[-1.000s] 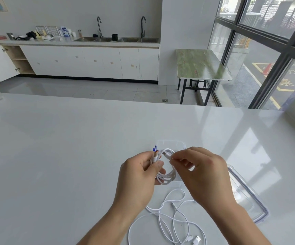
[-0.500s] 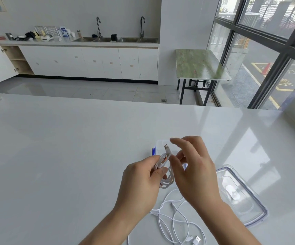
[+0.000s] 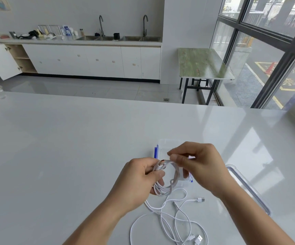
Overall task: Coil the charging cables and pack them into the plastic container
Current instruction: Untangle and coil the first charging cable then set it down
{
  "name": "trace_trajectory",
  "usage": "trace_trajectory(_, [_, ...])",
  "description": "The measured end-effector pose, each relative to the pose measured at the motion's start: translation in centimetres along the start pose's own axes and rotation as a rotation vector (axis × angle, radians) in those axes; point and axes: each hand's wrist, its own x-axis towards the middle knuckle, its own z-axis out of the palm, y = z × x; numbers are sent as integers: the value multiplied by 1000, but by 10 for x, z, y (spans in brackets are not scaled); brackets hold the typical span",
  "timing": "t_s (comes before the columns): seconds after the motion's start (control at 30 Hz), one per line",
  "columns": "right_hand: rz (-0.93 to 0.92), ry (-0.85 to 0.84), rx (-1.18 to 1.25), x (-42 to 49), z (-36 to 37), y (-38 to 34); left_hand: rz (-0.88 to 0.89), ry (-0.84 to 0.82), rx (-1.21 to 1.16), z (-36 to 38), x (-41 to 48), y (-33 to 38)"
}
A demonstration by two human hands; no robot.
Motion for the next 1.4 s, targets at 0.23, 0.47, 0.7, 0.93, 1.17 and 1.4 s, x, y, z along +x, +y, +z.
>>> trace_trajectory(0.23, [246, 261, 498, 1, 4, 11, 31, 49, -72, -1, 2, 7])
trace_trajectory(0.47, [266, -33, 536, -5, 6, 7, -36, -43, -202, 3, 0, 9])
trace_trajectory(0.7, [263, -98, 520, -14, -1, 16, -60, -14, -232, -2, 1, 10])
trace_trajectory(0.93, [225, -6, 447, -20, 11, 20, -53, 27, -217, 2, 3, 9])
trace_trajectory(1.17, [247, 24, 536, -25, 14, 19, -141, 32, -725, 4, 0, 7])
trace_trajectory(1.4, [-116, -15, -194, -14, -2, 3, -133, -22, -596, 3, -1, 7])
